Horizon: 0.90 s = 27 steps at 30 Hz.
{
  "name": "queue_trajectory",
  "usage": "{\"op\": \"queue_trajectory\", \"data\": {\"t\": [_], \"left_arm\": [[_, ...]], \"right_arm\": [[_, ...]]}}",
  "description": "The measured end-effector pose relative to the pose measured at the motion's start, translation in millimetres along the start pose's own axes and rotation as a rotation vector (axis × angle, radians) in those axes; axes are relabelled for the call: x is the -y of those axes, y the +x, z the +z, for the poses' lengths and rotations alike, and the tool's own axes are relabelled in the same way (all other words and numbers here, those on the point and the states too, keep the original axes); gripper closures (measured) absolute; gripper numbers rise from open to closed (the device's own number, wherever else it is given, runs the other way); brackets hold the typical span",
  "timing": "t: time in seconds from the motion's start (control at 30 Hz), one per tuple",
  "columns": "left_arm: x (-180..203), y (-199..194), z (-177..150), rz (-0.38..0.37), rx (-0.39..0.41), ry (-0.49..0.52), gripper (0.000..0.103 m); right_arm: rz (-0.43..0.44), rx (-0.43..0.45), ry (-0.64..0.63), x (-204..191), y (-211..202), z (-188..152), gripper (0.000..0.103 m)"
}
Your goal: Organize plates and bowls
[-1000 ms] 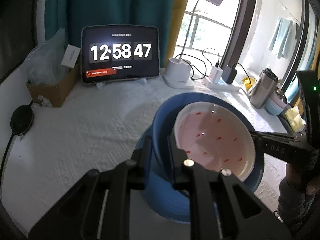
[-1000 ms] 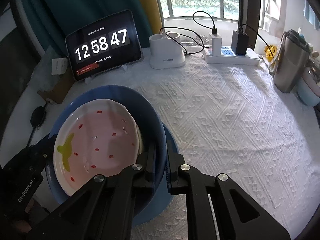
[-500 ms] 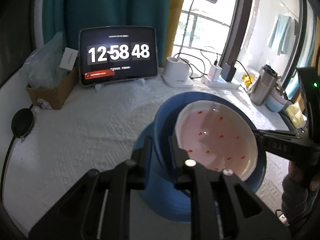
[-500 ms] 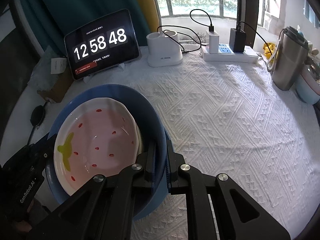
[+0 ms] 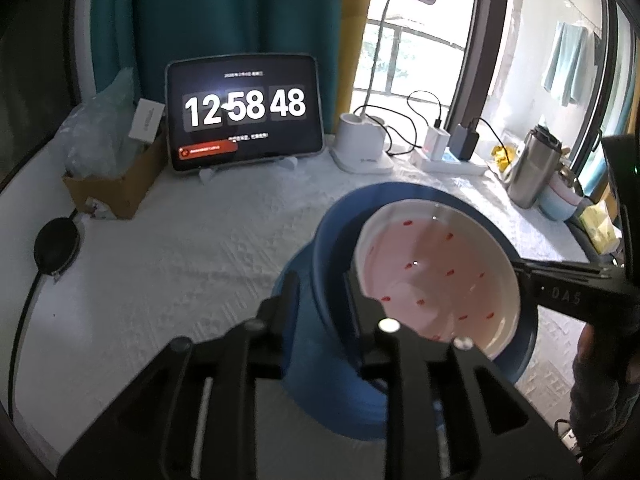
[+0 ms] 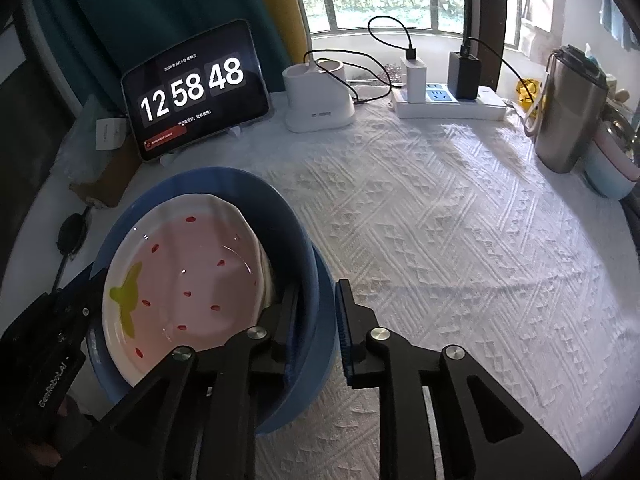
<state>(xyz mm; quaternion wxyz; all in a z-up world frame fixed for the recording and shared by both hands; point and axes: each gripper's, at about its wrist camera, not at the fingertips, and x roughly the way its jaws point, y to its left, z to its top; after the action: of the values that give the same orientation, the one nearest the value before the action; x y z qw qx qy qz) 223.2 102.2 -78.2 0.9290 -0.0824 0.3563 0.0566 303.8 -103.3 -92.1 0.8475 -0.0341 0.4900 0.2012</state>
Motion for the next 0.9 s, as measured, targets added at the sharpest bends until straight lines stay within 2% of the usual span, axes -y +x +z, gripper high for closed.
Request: {"op": "queue_trajectory", "data": {"t": [0.07, 0.2, 0.63, 0.9], "left_arm": [[-1.7, -1.9, -0.4, 0.015, 0.005, -0.008, 0.068], [-4.8, -5.4, -1.8, 0.027, 0.009, -0.02, 0.06], [9.4, -28.4, -10.1, -0.001, 0.037, 0.003, 0.057], [18.4, -32.4, -13.8, -0.009, 0.038, 0.019, 0.056]], "right_arm": [[-0.006, 0.001, 0.005, 0.9, -0.7, -1.4, 0.079], [-0.022, 0.001, 0.013, 3.1, -2.7, -4.7, 0.073], [-0.045, -0.013, 0.006, 6.3, -13.1, -20.6, 0.065], [-0.043, 0.021, -0.002, 8.2, -18.6, -27.1, 0.064]]}}
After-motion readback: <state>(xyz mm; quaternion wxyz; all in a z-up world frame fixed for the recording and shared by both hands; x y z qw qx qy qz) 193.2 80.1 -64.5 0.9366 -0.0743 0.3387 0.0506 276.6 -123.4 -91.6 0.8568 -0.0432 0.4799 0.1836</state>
